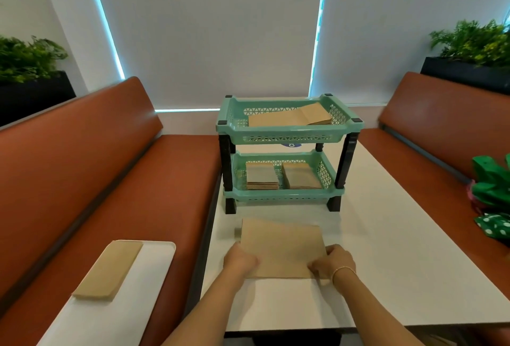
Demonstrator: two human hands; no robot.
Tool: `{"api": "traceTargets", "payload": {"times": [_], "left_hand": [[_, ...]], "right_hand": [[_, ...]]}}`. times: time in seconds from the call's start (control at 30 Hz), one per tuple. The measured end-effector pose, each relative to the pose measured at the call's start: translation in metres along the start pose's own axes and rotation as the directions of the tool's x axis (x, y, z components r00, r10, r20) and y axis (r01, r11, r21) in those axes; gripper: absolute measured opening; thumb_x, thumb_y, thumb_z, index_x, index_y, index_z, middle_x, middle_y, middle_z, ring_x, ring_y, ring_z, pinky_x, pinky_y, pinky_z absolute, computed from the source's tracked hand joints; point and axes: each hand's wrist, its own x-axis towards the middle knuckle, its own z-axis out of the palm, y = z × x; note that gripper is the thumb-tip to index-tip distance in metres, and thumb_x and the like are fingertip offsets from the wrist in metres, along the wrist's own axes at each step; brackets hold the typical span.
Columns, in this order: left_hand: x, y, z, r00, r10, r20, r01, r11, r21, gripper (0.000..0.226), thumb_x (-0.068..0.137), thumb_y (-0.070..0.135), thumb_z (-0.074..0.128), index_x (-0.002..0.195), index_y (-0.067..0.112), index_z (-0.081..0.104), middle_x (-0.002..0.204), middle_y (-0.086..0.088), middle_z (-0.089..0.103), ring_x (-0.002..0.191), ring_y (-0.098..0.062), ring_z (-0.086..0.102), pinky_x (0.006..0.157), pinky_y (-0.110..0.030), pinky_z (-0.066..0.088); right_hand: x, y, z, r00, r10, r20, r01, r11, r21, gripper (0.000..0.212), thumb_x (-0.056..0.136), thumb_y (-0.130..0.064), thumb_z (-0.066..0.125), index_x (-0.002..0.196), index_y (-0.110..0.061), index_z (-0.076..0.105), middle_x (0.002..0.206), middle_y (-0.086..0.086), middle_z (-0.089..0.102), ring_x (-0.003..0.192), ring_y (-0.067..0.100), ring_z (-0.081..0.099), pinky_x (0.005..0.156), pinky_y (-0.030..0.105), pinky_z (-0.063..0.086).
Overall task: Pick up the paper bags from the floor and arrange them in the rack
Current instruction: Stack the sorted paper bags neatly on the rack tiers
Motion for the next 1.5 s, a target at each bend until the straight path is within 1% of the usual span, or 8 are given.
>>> {"api": "traceTargets", "payload": {"times": [0.2, 0.33, 0.63, 0.8, 0.9, 1.0, 1.37, 1.5], "left_hand": [[-0.019, -0.002, -0.014, 0.971, 0.214, 0.111, -0.159, 0.915, -0.372, 0.037, 0.085, 0.000, 0.064, 0.109, 0.024, 0.050, 0.105, 0.001, 0.062, 0.106, -0.020, 0.057, 0.098, -0.036, 0.046], [-0.020, -0.004, -0.017, 0.968, 0.243, 0.053, -0.202, 0.893, -0.403, 0.047, 0.074, -0.001, 0.075, 0.113, 0.016, 0.055, 0.106, -0.003, 0.066, 0.103, -0.023, 0.061, 0.088, -0.034, 0.052], [-0.033, -0.004, -0.006, 0.971, 0.239, -0.021, -0.224, 0.872, -0.434, 0.034, 0.080, 0.014, 0.074, 0.111, 0.020, 0.059, 0.105, -0.001, 0.066, 0.098, -0.020, 0.061, 0.070, -0.024, 0.049], [-0.045, 0.016, -0.002, 0.988, 0.157, -0.009, -0.104, 0.608, -0.787, 0.028, 0.084, 0.015, 0.069, 0.110, 0.019, 0.062, 0.105, -0.007, 0.068, 0.099, -0.025, 0.062, 0.081, -0.038, 0.051], [-0.061, 0.031, 0.006, 0.967, 0.247, 0.062, -0.049, 0.418, -0.907, 0.028, 0.088, 0.014, 0.062, 0.115, 0.020, 0.058, 0.109, -0.009, 0.066, 0.105, -0.027, 0.059, 0.086, -0.044, 0.050], [-0.074, 0.040, 0.011, 0.947, 0.312, 0.075, -0.038, 0.340, -0.940, 0.029, 0.087, 0.011, 0.062, 0.114, 0.021, 0.057, 0.110, -0.010, 0.065, 0.106, -0.029, 0.059, 0.090, -0.046, 0.049], [-0.062, 0.032, -0.037, 0.943, 0.332, 0.019, -0.191, 0.587, -0.787, 0.028, 0.078, -0.008, 0.067, 0.097, 0.010, 0.060, 0.084, -0.002, 0.068, 0.075, -0.013, 0.064, 0.057, -0.015, 0.050], [-0.056, 0.031, -0.045, 0.938, 0.344, -0.038, -0.259, 0.624, -0.737, 0.035, 0.075, -0.006, 0.071, 0.105, 0.009, 0.062, 0.092, -0.005, 0.068, 0.083, -0.019, 0.063, 0.067, -0.023, 0.048]], "right_hand": [[-0.014, 0.006, -0.016, 0.989, -0.134, -0.069, 0.149, 0.817, 0.557, 0.047, 0.074, 0.003, 0.068, 0.117, -0.009, 0.053, 0.110, 0.014, 0.061, 0.097, 0.029, 0.056, 0.086, 0.038, 0.048], [-0.027, 0.011, -0.025, 0.962, -0.245, -0.119, 0.269, 0.785, 0.558, 0.024, 0.080, 0.010, 0.055, 0.096, -0.007, 0.058, 0.097, 0.012, 0.061, 0.087, 0.024, 0.052, 0.082, 0.040, 0.047], [-0.032, 0.020, -0.014, 0.979, -0.169, -0.115, 0.204, 0.866, 0.457, 0.044, 0.077, 0.003, 0.058, 0.120, -0.008, 0.054, 0.110, 0.014, 0.063, 0.095, 0.030, 0.058, 0.092, 0.044, 0.048], [-0.051, 0.008, -0.017, 0.985, -0.168, 0.040, 0.105, 0.767, 0.634, 0.100, 0.071, -0.007, 0.079, 0.148, -0.011, 0.015, 0.143, 0.021, 0.038, 0.125, 0.034, 0.045, 0.104, 0.042, 0.036], [-0.070, -0.009, -0.007, 0.918, -0.308, 0.249, 0.085, 0.768, 0.635, 0.067, 0.076, -0.011, 0.076, 0.133, -0.009, 0.041, 0.117, 0.012, 0.061, 0.101, 0.025, 0.059, 0.086, 0.036, 0.047], [-0.079, -0.022, -0.002, 0.905, -0.382, 0.186, 0.116, 0.643, 0.757, 0.039, 0.082, -0.008, 0.068, 0.117, -0.005, 0.053, 0.103, 0.009, 0.064, 0.093, 0.024, 0.061, 0.080, 0.035, 0.052], [-0.075, -0.004, -0.068, 0.897, -0.437, -0.060, 0.406, 0.766, 0.499, 0.020, 0.080, 0.010, 0.061, 0.093, -0.005, 0.061, 0.078, 0.005, 0.060, 0.069, 0.016, 0.052, 0.051, 0.014, 0.042], [-0.069, -0.006, -0.081, 0.888, -0.440, -0.133, 0.447, 0.758, 0.475, 0.013, 0.079, 0.004, 0.066, 0.082, -0.008, 0.062, 0.076, 0.000, 0.059, 0.075, 0.017, 0.051, 0.061, 0.020, 0.044]]}}
